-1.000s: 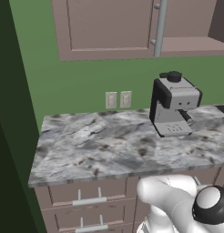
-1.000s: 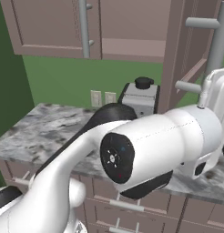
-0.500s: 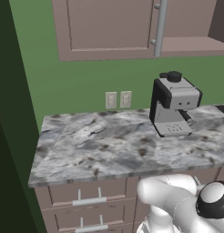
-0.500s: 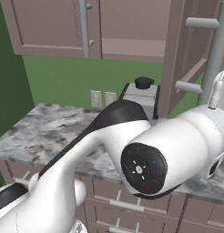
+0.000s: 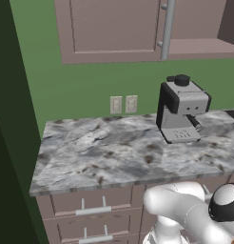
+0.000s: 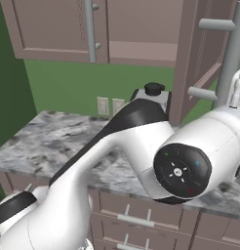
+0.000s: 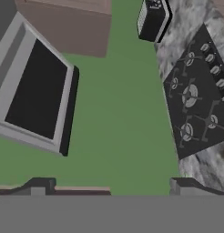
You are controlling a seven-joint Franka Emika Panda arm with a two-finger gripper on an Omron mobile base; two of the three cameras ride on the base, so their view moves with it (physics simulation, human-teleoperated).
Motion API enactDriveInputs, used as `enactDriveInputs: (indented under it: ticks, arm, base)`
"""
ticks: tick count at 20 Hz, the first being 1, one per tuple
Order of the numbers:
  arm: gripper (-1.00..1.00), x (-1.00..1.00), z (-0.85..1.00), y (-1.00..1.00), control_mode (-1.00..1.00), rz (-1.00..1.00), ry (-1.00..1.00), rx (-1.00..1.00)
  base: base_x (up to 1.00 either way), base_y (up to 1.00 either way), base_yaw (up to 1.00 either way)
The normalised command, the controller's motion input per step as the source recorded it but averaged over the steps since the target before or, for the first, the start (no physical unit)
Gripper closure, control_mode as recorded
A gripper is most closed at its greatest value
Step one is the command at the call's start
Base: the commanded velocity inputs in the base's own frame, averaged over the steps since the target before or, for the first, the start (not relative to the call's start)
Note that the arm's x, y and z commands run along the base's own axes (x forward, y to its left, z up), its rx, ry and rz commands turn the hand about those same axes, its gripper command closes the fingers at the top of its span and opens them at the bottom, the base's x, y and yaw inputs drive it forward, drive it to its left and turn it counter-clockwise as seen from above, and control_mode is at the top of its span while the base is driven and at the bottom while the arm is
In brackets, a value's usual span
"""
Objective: Open the cabinet. Pick the spray and place it next to the sink. Then close the cabinet.
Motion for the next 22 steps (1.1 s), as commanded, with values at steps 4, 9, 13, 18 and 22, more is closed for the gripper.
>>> enactDriveInputs:
  ticks: [4, 9, 13, 18, 22]
  arm:
    - [-1.00, 0.20, 0.00, 0.00, -1.00, 0.11, 0.05, 0.00]
    - [-1.00, 0.15, 0.00, 0.00, -1.00, 0.12, 0.03, 0.00]
    - [-1.00, 0.11, 0.00, 0.01, -1.00, 0.13, 0.01, 0.00]
    - [-1.00, 0.07, 0.00, 0.06, -1.00, 0.11, 0.02, 0.00]
    - [-1.00, 0.12, 0.00, 0.10, -1.00, 0.10, 0.01, 0.00]
  base:
    - [0.00, 0.00, 0.00]
    - [0.00, 0.00, 0.00]
    - [0.00, 0.00, 0.00]
    - [0.00, 0.00, 0.00]
    - [0.00, 0.00, 0.00]
